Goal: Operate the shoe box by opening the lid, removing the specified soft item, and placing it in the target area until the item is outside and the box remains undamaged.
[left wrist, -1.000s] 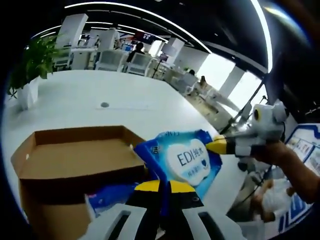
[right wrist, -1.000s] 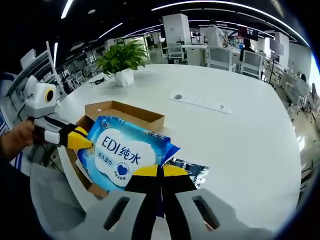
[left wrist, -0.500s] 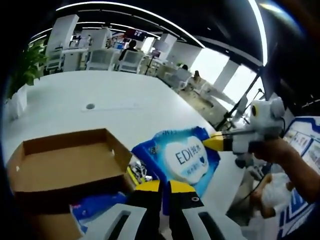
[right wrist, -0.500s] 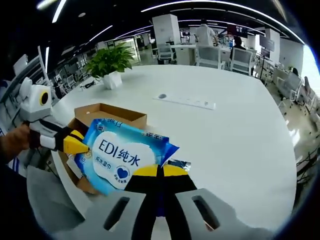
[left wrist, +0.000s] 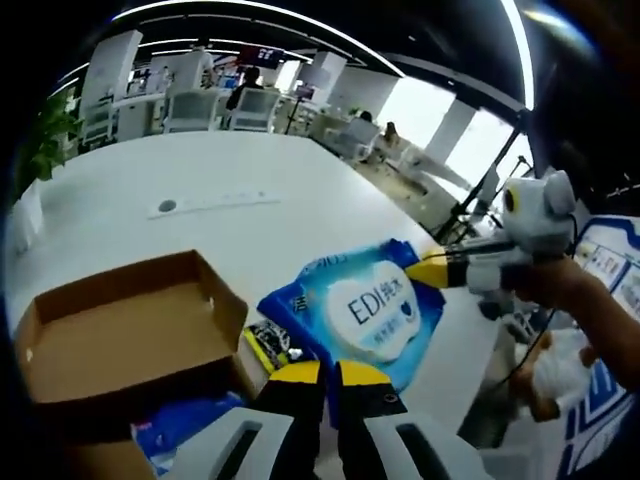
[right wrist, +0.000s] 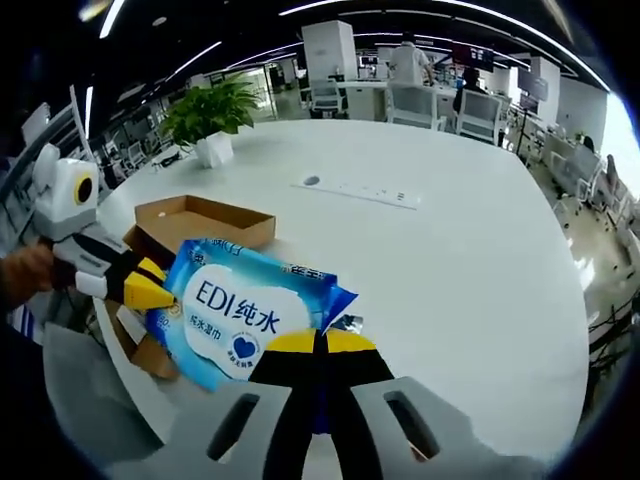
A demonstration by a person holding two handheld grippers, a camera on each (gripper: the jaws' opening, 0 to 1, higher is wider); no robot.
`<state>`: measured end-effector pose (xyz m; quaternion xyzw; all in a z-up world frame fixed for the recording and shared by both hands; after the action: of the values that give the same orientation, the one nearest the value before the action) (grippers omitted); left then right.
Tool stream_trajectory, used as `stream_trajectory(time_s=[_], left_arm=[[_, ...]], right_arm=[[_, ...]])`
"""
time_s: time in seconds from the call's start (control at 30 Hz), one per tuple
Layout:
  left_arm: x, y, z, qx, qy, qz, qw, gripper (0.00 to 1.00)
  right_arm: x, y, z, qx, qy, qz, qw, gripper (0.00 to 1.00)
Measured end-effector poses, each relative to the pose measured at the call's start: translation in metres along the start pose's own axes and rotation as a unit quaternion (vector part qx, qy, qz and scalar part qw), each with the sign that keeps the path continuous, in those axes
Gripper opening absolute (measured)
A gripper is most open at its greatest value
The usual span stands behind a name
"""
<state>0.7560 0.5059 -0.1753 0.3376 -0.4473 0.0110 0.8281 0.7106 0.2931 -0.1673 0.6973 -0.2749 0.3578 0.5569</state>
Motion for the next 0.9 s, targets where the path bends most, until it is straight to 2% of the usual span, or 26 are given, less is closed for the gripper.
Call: stream_trajectory(time_s=[0.4, 0.6, 0.73, 0.9], left_arm=[[-0.004, -0.021, -0.005, 0.020, -0.058, -0.046, 0.9971, 0.02], [-0.005, -0.031, -0.004, 0.024, -0.098, -0.065, 0.9928, 0.02], [-0.004, -0.037, -0.005, 0.029, -0.131, -0.081, 0.9877, 0.02], [-0.002, -0.043, -0.006, 0.032, -0.156, -0.096, 0.9826, 0.02]], right_arm=[[-0.016, -0.020, 0.009, -0.002, 0.000, -0.020, 0.9998, 0.00], [-0.021, -0.029, 0.017, -0.002, -0.003, -0.026, 0.9997, 0.00], [-0.024, -0.031, 0.017, -0.002, -0.006, -0.031, 0.9995, 0.00], [-0.031, -0.046, 0.025, -0.002, -0.012, -0.038, 0.9992, 0.00]])
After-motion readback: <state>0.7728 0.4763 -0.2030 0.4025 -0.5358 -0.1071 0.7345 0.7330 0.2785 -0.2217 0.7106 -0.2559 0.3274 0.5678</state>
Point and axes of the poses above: the point that each gripper's makers call its tool centre point, and the gripper's own axes: y roughly backward along the fingers, z roughly to its right, x roughly out of its top, the point moved 9 cm from there along y, roughly backward along the fingers, and after that the axes turned 8 degrees about z, right-handed, at the moved point
